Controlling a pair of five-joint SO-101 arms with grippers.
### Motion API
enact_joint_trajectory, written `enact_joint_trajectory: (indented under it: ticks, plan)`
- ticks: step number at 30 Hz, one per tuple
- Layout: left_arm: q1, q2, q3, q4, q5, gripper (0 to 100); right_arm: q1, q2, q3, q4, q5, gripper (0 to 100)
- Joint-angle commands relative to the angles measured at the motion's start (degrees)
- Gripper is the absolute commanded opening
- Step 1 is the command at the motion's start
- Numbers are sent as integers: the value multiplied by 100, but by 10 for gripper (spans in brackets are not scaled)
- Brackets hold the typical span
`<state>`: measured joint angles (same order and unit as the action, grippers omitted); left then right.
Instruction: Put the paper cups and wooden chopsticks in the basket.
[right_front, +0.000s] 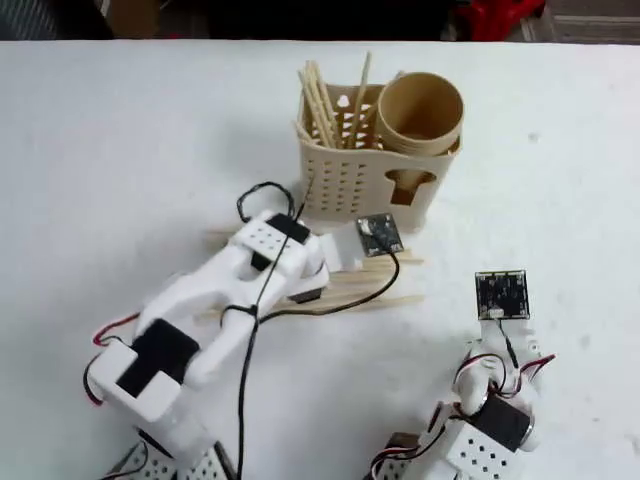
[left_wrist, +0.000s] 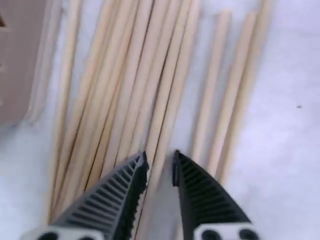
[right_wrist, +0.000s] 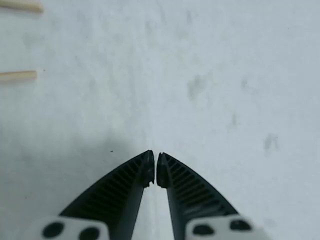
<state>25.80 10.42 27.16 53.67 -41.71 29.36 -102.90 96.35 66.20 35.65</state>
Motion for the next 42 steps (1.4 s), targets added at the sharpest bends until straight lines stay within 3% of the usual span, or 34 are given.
enact_joint_trajectory:
  ticks: [1,12,25,30,35,42]
  plan:
    - [-31,22,-79,185,-53,130,13,13,44,-75,-35,23]
    - [-31,-31,-70,193,-18,19,13,13,44,-75,-35,23]
    - [-84,-1490,-633,1327,193,20,13,22,44,-75,-18,23]
    - [-84,-998,-624,1257,193,116,22,22,44,-75,-18,23]
    - [-13,-901,-624,1662,185,48,22,22,44,-75,-18,23]
    - [-13,-585,-624,1600,149,81,13,22,44,-75,-26,23]
